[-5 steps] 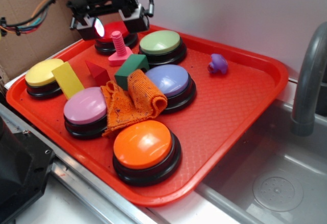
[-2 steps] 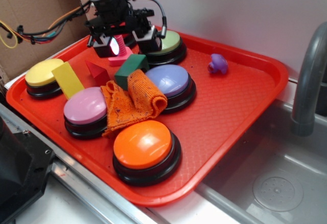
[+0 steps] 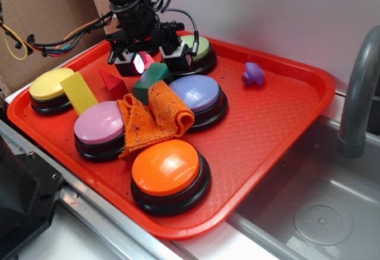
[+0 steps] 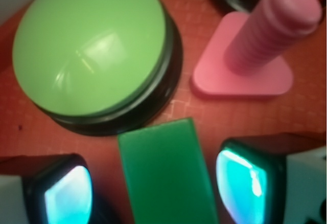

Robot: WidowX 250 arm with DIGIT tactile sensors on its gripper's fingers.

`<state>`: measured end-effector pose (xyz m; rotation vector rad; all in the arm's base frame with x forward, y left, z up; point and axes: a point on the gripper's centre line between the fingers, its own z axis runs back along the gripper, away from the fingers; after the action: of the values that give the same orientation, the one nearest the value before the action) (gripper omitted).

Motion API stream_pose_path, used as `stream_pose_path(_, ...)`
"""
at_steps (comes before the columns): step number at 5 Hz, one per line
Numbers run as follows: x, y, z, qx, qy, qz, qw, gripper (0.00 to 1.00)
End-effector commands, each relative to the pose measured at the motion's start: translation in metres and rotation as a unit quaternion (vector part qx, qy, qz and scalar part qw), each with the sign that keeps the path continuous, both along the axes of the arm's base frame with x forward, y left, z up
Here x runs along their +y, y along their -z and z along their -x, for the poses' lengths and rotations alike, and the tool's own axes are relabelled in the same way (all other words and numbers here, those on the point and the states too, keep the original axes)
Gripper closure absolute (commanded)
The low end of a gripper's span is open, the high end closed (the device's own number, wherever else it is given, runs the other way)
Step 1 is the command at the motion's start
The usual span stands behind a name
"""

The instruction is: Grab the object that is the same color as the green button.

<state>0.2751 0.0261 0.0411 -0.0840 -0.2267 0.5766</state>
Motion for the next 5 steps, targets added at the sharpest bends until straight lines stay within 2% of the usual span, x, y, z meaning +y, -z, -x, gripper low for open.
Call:
stream_pose_path(1, 0.002, 0.007, -0.003, 0.004, -0.001, -0.007, 1.0, 0.06)
stream_pose_path(2, 0.002, 0.003, -0.002, 0.002, -0.004, -0.023, 1.0, 0.89)
stream_pose_path(3, 0.002, 0.001, -0.004, 0.001, -0.006, -0.023, 1.0, 0.98)
stream_pose_path(4, 0.002, -0.014, -0.004, -0.01, -0.001, -0.012, 1.0, 1.0)
stream_pose_path(5, -0.001, -0.048, -0.004, -0.004, 0.03, -0.065, 0.997, 1.0)
